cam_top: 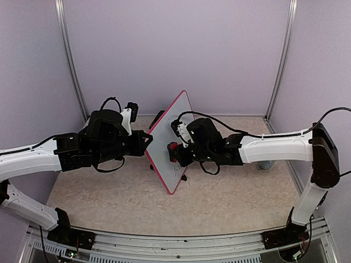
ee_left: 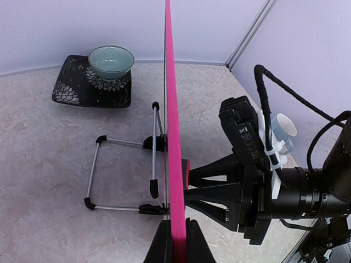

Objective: Erase the whiteboard
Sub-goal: Erase the whiteboard at the center of the board.

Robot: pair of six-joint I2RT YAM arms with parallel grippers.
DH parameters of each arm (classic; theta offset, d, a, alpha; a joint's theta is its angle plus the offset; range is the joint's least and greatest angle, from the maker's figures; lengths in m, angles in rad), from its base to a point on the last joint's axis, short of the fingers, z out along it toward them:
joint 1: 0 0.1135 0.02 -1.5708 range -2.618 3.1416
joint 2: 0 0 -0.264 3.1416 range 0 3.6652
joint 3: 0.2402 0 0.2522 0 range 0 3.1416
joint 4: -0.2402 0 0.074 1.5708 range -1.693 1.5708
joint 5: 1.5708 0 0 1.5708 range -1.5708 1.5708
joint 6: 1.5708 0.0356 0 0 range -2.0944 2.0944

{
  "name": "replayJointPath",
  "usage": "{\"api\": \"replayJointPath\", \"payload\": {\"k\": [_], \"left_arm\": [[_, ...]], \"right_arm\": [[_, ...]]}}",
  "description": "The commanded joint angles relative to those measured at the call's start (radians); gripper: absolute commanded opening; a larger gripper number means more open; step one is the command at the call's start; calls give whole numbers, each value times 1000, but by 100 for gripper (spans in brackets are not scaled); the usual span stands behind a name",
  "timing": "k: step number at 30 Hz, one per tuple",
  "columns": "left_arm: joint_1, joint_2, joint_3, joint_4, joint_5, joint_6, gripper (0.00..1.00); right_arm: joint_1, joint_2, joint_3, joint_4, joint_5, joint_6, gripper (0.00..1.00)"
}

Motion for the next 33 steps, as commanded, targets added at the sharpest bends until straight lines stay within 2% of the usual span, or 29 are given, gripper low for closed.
{"api": "replayJointPath", "payload": {"k": [1, 13, 16, 26, 30, 33], "left_arm": [[-28, 24, 2, -2, 115, 13, 0], [-26, 11, -11, -2, 112, 17, 0], [-26, 11, -12, 0, 112, 17, 0], [-26, 5, -19, 0, 110, 11, 0], [-26, 16, -10, 5, 117, 11, 0], [-26, 19, -3, 3, 120, 14, 0]], "right_arm": [[12, 34, 23, 16, 40, -9, 24], [2, 167, 21, -23, 168, -2, 23], [3, 143, 25, -4, 133, -17, 23], [21, -30, -56, 136, -121, -24, 24], [24, -48, -58, 139, -115, -19, 24], [19, -15, -23, 75, -15, -16, 24]]}}
